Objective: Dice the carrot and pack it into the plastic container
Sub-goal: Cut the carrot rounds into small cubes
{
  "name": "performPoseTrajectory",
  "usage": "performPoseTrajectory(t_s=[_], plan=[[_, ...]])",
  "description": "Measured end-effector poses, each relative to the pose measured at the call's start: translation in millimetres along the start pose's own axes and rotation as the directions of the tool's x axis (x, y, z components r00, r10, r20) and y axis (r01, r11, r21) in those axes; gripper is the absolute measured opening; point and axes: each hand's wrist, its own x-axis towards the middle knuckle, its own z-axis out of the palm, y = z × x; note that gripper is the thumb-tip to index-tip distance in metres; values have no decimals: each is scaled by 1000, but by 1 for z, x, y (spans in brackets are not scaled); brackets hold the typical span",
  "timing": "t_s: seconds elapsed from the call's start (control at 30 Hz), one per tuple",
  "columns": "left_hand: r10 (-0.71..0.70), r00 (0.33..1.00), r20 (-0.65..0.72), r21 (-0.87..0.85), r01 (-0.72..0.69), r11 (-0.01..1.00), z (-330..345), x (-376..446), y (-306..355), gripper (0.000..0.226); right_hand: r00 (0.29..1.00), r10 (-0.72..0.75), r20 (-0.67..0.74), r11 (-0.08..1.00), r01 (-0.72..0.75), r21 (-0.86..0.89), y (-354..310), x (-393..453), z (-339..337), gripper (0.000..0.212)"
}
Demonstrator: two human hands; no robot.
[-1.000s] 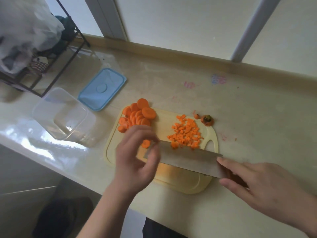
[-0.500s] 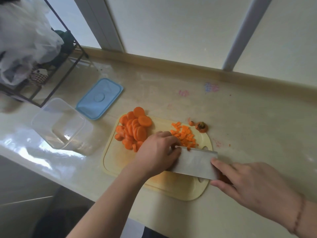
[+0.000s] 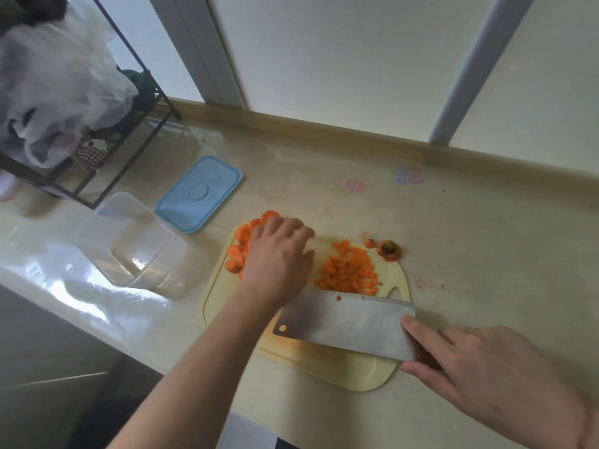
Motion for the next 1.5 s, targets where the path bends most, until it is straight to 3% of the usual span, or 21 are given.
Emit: performPoseTrajectory(t_s=[0.1, 0.2, 0.3, 0.4, 0.5, 0.6, 0.7, 0.8, 0.9, 0.97, 1.03, 1.13, 1.23, 1.3, 1.5], plan=[[-116, 984, 135, 166, 93, 982, -9, 9, -17, 38, 1000, 10, 6, 1000, -10, 26, 0, -3, 0, 73], [-101, 981, 168, 189, 68, 980, -9, 11, -22, 36, 999, 31, 16, 999, -31, 44, -3, -5, 0, 74], [-127, 978, 165, 161, 100, 982, -9, 13, -24, 37, 999, 36, 24, 996, -38, 77, -3, -4, 0, 75], [-168, 970, 175, 11, 169, 986, -16, 16, -19, 49, 994, 67, 89, 989, -78, 125, -3, -4, -3, 74], [-203, 979, -17, -256, 192, 947, -31, 2, -14, 54, 983, 114, 141, 974, -139, 179, -4, -7, -7, 71], [-353, 883, -308, -445, 195, 874, -43, -36, -14, 47, 947, 238, 218, 910, -295, 292, -12, -11, -14, 67], [-438, 772, -460, -476, 201, 856, -34, -83, -3, 45, 840, 420, 342, 665, -542, 515, -24, -11, -22, 65], [-351, 854, -383, -482, 139, 865, -5, -121, 11, 44, 730, 472, 494, 393, -676, 623, -41, -16, -20, 64], [-126, 957, -260, -387, 16, 922, 22, -139, 20, 38, 706, 435, 559, 318, -701, 638, -50, -15, -14, 74], [-37, 979, -201, -328, -31, 944, 32, -140, 25, 35, 725, 415, 549, 301, -679, 669, -54, -14, -11, 56], [3, 986, -167, -314, -56, 948, 38, -136, 30, 36, 718, 417, 558, 332, -691, 642, -55, -12, -12, 14], [9, 990, -138, -377, -61, 924, 44, -132, 33, 37, 734, 426, 528, 354, -673, 650, -54, -12, -11, 37], [17, 991, -129, -418, -70, 906, 46, -133, 39, 37, 726, 441, 527, 352, -680, 643, -58, -14, -10, 43], [56, 992, -117, -405, -99, 909, 45, -135, 45, 36, 747, 430, 507, 408, -661, 630, -61, -17, -7, 46], [115, 968, -223, -334, -186, 924, 38, -138, 54, 19, 767, 474, 432, 372, -620, 691, -63, -21, -9, 27]])
